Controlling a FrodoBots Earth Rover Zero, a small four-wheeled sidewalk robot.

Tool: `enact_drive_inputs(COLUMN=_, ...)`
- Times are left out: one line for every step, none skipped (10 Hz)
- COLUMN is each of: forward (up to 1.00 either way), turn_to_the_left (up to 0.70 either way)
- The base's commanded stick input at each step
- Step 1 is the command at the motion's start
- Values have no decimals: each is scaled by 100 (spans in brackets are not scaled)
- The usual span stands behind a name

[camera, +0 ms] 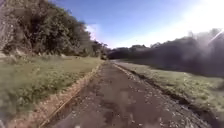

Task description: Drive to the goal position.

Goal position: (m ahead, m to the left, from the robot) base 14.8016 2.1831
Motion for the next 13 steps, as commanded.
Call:
enact_drive_inputs(forward=85, turn_to_the_left=0)
enact_drive_inputs(forward=85, turn_to_the_left=0)
enact_drive_inputs(forward=85, turn_to_the_left=0)
enact_drive_inputs(forward=85, turn_to_the_left=0)
enact_drive_inputs(forward=85, turn_to_the_left=0)
enact_drive_inputs(forward=85, turn_to_the_left=0)
enact_drive_inputs(forward=85, turn_to_the_left=0)
enact_drive_inputs(forward=85, turn_to_the_left=0)
enact_drive_inputs(forward=85, turn_to_the_left=0)
enact_drive_inputs(forward=85, turn_to_the_left=0)
enact_drive_inputs(forward=85, turn_to_the_left=0)
enact_drive_inputs(forward=85, turn_to_the_left=0)
enact_drive_inputs(forward=85, turn_to_the_left=0)
